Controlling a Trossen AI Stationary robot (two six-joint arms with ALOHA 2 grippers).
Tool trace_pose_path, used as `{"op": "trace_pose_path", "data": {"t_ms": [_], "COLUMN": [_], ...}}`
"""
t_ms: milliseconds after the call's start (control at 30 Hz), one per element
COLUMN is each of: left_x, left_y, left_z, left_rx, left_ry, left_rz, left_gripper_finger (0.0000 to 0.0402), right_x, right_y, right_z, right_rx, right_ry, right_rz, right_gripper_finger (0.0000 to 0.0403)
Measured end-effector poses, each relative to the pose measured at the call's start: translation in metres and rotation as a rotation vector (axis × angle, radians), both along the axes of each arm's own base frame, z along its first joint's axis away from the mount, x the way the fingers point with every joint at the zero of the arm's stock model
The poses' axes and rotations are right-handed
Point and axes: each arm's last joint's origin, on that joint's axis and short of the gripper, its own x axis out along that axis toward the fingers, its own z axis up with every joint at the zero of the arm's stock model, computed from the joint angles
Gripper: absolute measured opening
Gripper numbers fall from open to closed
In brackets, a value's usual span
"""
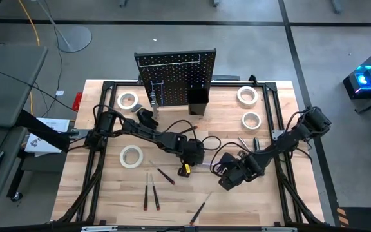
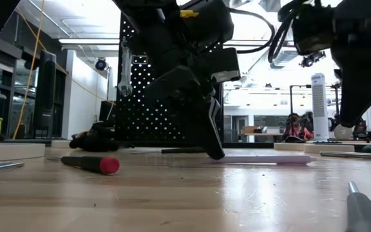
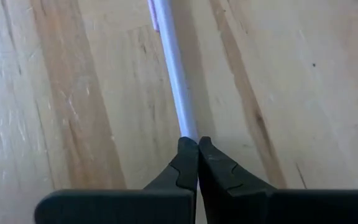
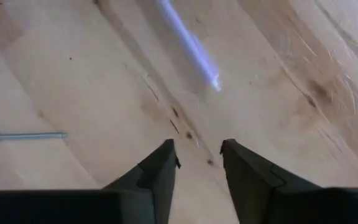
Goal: Hang tools onto peg board
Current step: Put the purple pen into the black bin on the peg board
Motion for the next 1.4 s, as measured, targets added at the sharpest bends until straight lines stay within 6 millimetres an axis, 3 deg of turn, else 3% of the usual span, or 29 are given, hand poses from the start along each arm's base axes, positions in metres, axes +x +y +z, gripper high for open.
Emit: {"op": "trace_pose_path", "data": {"t_ms": [133,200,400,733,1033,1167,1400], "left_x": [0.0,0.0,0.0,0.001,0.002,0.001,0.001], "left_y": [-0.001,-0.001,-0.001,-0.002,-0.002,-0.001,-0.001], "left_z": [0.0,0.001,0.001,0.003,0.003,0.003,0.003], "left_rx": [-0.001,0.004,0.008,-0.003,0.003,0.005,0.005], "left_ry": [-0.001,-0.003,-0.007,-0.015,-0.021,-0.019,-0.016], "left_rz": [-0.003,-0.001,0.003,0.023,0.027,0.028,0.031], "left_gripper_finger": [0.0001,0.0001,0.0001,0.0007,0.008,0.0111,0.0135], "right_x": [0.008,0.012,0.01,0.02,0.023,0.024,0.027], "right_y": [-0.008,-0.012,-0.029,-0.042,-0.048,-0.045,-0.043], "right_z": [-0.005,-0.01,-0.02,-0.018,-0.02,-0.03,-0.038], "right_rx": [0.052,0.092,0.066,0.056,0.041,0.069,0.075], "right_ry": [-0.012,-0.036,0.045,0.01,0.016,0.053,0.065], "right_rz": [0.098,0.159,0.224,0.392,0.414,0.441,0.424], "right_gripper_finger": [0.0036,0.0013,0.0002,0.0,0.0,0.0,0.0]}}
